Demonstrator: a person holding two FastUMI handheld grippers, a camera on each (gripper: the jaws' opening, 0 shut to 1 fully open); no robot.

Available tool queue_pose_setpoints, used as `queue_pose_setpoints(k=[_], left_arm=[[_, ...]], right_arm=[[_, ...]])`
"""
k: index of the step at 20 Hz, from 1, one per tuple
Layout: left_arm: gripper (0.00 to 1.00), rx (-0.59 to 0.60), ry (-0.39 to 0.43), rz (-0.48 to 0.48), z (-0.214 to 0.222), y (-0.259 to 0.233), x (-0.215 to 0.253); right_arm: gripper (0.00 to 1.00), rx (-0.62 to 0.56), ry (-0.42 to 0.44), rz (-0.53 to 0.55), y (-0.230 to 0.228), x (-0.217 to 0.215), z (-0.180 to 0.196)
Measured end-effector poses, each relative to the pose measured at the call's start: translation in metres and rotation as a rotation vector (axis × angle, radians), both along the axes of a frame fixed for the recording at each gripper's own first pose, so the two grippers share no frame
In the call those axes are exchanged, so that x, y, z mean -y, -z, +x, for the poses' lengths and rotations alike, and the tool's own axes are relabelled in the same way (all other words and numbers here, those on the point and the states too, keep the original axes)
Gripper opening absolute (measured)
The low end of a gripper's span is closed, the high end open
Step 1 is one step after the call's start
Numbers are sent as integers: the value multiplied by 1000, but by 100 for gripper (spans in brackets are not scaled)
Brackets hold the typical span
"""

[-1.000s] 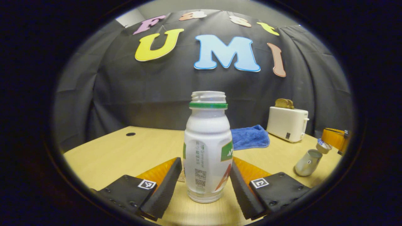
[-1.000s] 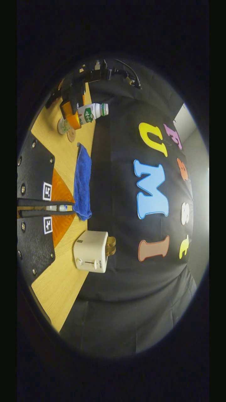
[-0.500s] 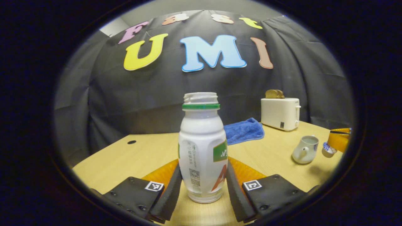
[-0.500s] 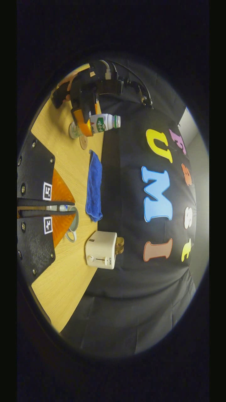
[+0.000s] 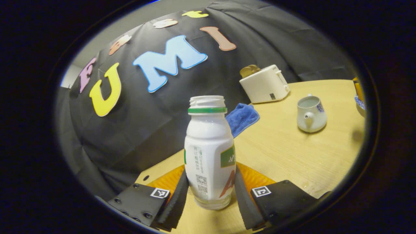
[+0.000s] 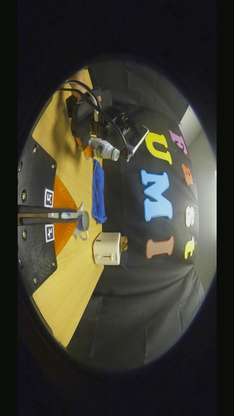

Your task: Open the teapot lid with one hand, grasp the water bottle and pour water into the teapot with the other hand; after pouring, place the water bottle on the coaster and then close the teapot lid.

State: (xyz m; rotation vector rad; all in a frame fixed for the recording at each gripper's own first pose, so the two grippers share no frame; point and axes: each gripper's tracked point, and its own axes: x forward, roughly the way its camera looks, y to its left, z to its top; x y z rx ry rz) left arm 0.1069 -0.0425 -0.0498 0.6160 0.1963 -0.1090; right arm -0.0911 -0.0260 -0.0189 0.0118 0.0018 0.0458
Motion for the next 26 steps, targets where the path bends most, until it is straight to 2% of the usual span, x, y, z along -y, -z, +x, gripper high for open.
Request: queue_pose_setpoints(k=[3,4,5,8,9,10,11,12,14,15,16,17,19,20,21,22,25,26], left_arm=[[83,7,29,67,4,0,13],[83,11,41,92,4,-1,18],[83,12,55,124,7,-1,24],[71,10,94,190,9,0,42],[70,5,106,202,11,2,47],[83,6,114,221,12,2,51],[77,13,123,261,16,3,54],[76,23,134,300,20,0,60],[77,25,164,342,24,0,69],[80,24,181,362,26,1,73],[77,26,196,388,28,0,78],[77,30,210,418,31,-1,82],[77,42,232,480,33,-2,89],[77,45,236,506,33,-3,92],[83,50,239,522,35,-5,93],[77,53,243,534,36,-5,96],[77,43,258,570,40,0,99],[83,42,261,586,41,1,99]], right_arm=[[5,-2,11,-1,1,4,-3],[0,-4,10,2,2,4,-6],[5,-5,9,3,2,4,-6],[5,7,-6,0,1,3,-12],[5,11,0,-2,0,5,-13],[0,14,3,-3,0,6,-14],[0,16,3,-7,-1,6,-14],[5,13,5,-10,0,5,-14],[5,10,7,-8,1,7,-16],[0,7,8,-3,3,8,-16],[5,6,11,-1,4,10,-17],[0,6,16,-2,4,12,-18],[0,8,28,1,4,17,-19],[5,7,33,3,4,19,-20],[5,7,35,6,4,21,-20],[5,6,35,7,5,21,-20],[5,9,39,-1,6,25,-22],[0,8,40,-4,6,26,-23]])
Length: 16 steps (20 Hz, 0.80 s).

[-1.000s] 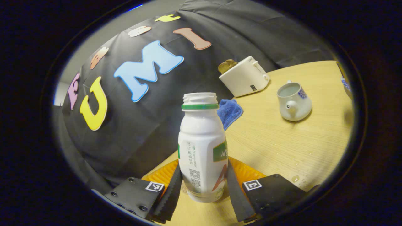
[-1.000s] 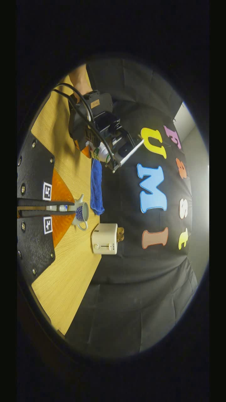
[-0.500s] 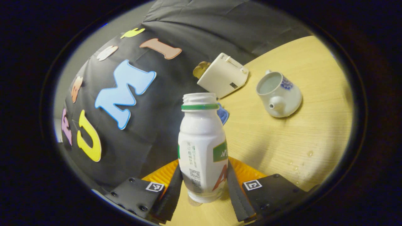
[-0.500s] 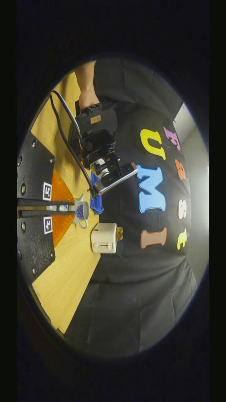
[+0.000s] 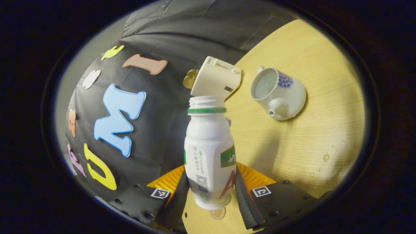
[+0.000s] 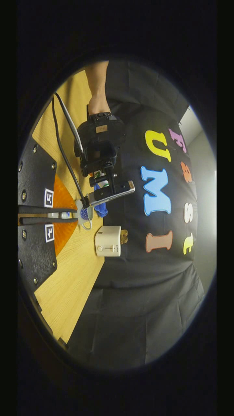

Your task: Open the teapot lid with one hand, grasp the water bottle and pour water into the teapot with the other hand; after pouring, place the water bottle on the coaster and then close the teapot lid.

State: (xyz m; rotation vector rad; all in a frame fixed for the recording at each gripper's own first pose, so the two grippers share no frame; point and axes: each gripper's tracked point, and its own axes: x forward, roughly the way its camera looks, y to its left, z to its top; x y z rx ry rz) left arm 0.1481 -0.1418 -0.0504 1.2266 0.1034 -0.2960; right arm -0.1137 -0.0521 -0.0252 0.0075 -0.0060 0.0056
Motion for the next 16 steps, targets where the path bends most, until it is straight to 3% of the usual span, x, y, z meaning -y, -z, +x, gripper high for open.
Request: queue_pose_setpoints(k=[1,2,3,6,7,8,12,16], left_arm=[[77,9,4,9,0,-1,3],[77,9,12,17,-1,-1,6],[77,10,18,28,1,0,7],[77,35,39,90,0,-4,15],[77,41,47,110,1,-4,18],[77,43,55,129,2,-4,21],[77,51,78,193,2,-7,24],[83,77,91,256,4,-15,28]], right_arm=[[5,2,2,0,0,1,-2],[0,4,6,0,0,2,-4],[5,8,9,0,-2,4,-5],[5,-2,13,-19,2,8,-7],[0,-3,16,-19,2,10,-8],[5,-3,19,-17,3,11,-9],[5,1,25,-13,2,14,-12],[5,1,26,-11,2,17,-11]])
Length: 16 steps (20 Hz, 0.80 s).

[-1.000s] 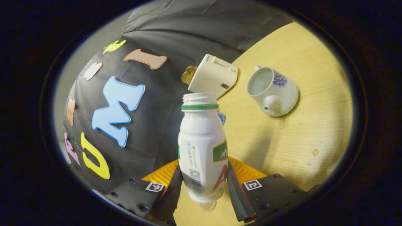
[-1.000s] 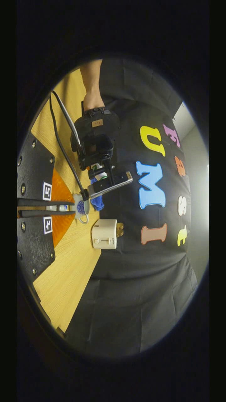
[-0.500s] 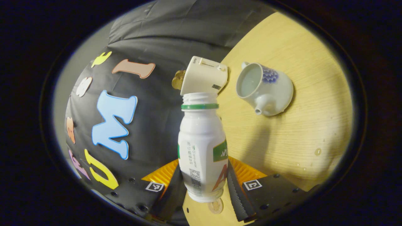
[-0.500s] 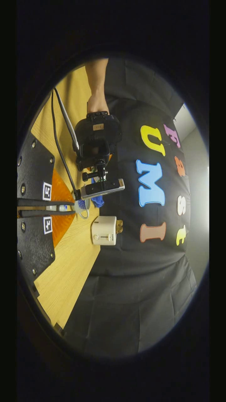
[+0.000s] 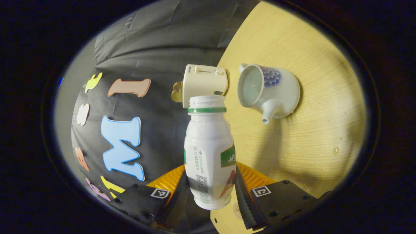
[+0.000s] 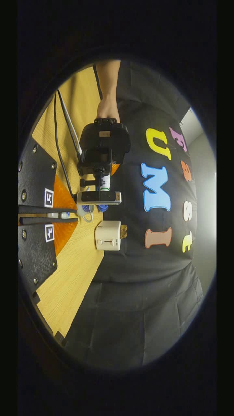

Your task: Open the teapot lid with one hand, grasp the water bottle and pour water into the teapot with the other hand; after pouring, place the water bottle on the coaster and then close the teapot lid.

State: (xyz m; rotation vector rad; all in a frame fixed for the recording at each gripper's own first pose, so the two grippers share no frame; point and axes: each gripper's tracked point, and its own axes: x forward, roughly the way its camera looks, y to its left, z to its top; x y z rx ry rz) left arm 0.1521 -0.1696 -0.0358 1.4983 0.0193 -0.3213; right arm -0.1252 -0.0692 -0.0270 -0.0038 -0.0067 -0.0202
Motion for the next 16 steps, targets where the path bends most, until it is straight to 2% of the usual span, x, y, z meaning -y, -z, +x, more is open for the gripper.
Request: queue_pose_setpoints(k=[3,4,5,7,8,9,10,11,12,16], left_arm=[[83,8,5,36,2,-1,2],[83,17,4,54,3,-3,1],[83,33,6,71,4,-6,1],[82,57,10,101,6,-7,2],[82,56,9,112,6,-7,2],[83,54,11,115,7,-6,3],[83,51,10,118,6,-5,3],[77,53,10,122,6,-5,4],[83,61,11,132,7,-6,5],[83,108,27,176,8,-16,11]], right_arm=[[5,-1,3,4,1,2,-1],[0,-1,2,6,1,2,-1],[5,0,2,8,0,2,-1],[5,-1,3,8,1,3,0],[0,0,8,5,2,4,-1],[5,4,13,-1,0,5,-3],[5,9,17,-7,-1,6,-3],[5,10,17,-7,-2,6,-4],[5,12,15,-3,-1,6,-4],[5,15,6,5,-2,4,-4]])
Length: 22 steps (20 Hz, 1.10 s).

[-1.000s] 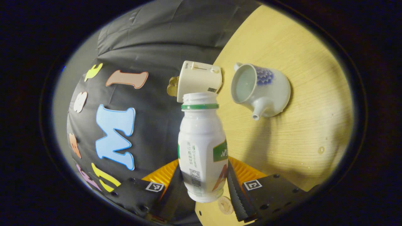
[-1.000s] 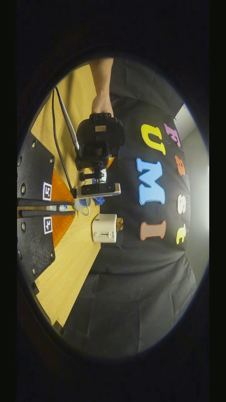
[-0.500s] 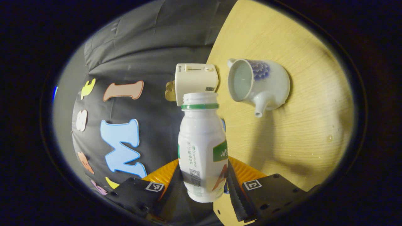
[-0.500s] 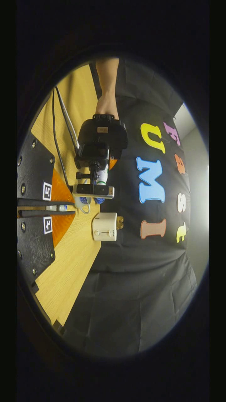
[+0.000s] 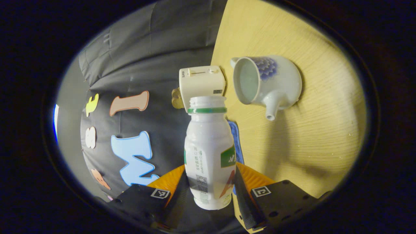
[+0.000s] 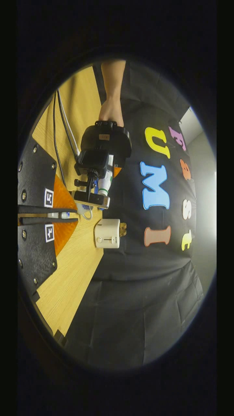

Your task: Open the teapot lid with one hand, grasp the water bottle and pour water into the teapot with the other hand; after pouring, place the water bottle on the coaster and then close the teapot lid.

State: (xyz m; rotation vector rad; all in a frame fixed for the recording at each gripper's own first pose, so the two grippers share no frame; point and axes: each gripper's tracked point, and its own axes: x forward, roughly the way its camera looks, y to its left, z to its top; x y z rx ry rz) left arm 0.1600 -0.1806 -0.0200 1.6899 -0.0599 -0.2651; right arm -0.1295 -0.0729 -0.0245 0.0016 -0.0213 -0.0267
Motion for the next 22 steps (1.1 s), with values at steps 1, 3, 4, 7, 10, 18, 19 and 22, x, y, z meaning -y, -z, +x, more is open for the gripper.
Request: queue_pose_setpoints(k=[1,3,4,7,10,18,19,22], left_arm=[[83,3,8,2,-1,-1,3],[70,10,16,8,-2,-3,6],[82,14,18,14,-1,-3,7],[83,26,13,40,0,-2,6],[83,34,14,53,1,-5,6],[76,62,22,86,2,-13,9],[76,66,23,93,2,-14,9],[77,74,25,101,2,-16,9]], right_arm=[[5,1,-1,1,0,-1,-1],[5,1,-2,3,0,0,-1],[5,0,-1,6,1,1,-1],[5,2,0,8,0,2,-3],[0,6,3,12,-1,4,-3],[0,9,5,15,0,7,-4],[5,9,6,16,-1,7,-4],[5,10,7,19,-1,9,-4]])
